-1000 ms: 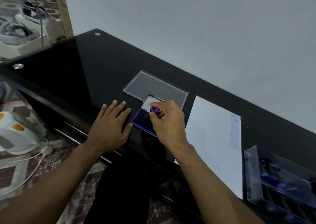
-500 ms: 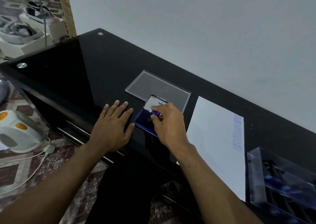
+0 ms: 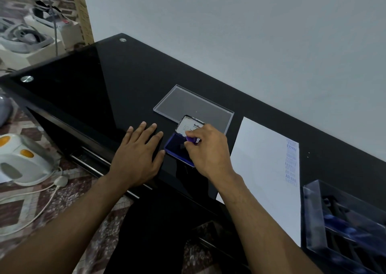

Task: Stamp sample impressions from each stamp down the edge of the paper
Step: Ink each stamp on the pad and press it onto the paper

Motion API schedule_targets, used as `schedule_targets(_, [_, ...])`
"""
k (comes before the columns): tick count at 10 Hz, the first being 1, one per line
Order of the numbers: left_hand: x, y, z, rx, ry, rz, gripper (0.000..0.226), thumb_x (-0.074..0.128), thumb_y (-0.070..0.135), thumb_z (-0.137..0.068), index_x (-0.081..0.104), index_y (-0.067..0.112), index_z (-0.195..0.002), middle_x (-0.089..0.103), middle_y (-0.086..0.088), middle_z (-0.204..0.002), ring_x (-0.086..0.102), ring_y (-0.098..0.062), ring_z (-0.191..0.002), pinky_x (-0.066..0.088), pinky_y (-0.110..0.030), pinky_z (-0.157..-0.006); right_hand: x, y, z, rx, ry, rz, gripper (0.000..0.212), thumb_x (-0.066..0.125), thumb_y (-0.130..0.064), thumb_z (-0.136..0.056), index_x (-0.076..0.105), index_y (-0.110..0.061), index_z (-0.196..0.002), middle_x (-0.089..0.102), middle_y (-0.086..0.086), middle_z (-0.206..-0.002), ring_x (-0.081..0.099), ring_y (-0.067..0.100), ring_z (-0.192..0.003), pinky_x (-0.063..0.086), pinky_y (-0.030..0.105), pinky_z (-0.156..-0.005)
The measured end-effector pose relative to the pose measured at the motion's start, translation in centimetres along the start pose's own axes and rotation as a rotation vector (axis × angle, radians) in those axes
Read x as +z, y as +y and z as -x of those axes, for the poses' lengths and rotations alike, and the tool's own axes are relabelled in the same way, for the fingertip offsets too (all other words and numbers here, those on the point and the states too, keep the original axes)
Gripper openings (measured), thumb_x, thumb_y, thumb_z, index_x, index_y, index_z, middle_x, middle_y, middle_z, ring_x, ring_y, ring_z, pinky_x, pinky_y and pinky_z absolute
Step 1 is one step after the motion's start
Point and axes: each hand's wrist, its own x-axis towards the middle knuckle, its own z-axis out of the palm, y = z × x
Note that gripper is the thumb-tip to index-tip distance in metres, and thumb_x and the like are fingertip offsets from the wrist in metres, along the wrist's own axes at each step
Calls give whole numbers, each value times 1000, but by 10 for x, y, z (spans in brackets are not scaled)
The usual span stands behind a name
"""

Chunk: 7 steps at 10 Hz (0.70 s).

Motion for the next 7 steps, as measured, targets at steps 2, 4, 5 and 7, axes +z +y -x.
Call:
schedule_targets(2, [1,-1,-1,4,3,-3,69,21,59,-97,44,21,-150,33,-6,-162,18,-27,-153,14,-53,-124,4,-2,-2,-3,9,-5,27,66,-23,-93,71,-18,-119,64,2,-119,62,16,-106,53,35,-95])
schedule_targets(4, [1,-1,-1,3,-1,-4,70,20,59,-96,43,22,-151,32,-6,-162,17,-26,-154,13,-53,-124,2,0,-1,14,1,-7,29,68,-26,-91,71,-22,-120,65,-2,-118,60,13,-106,52,34,-96])
schedule_targets(5, [2,-1,-1,-2,-9,-11,70,19,60,-96,41,23,-152,30,-5,-163,15,-26,-154,12,-53,-125,2,0,-2,12,7,-12,29,67,-25,-92,71,-21,-120,66,-1,-118,59,13,-109,52,35,-97])
schedule_targets(7, [2,0,-1,-4,-12,-15,70,19,60,-97,40,23,-152,29,-5,-163,15,-25,-154,12,-52,-125,1,0,-4,17,-22,2,31,67,-26,-92,69,-21,-123,65,0,-122,59,13,-111,50,33,-99])
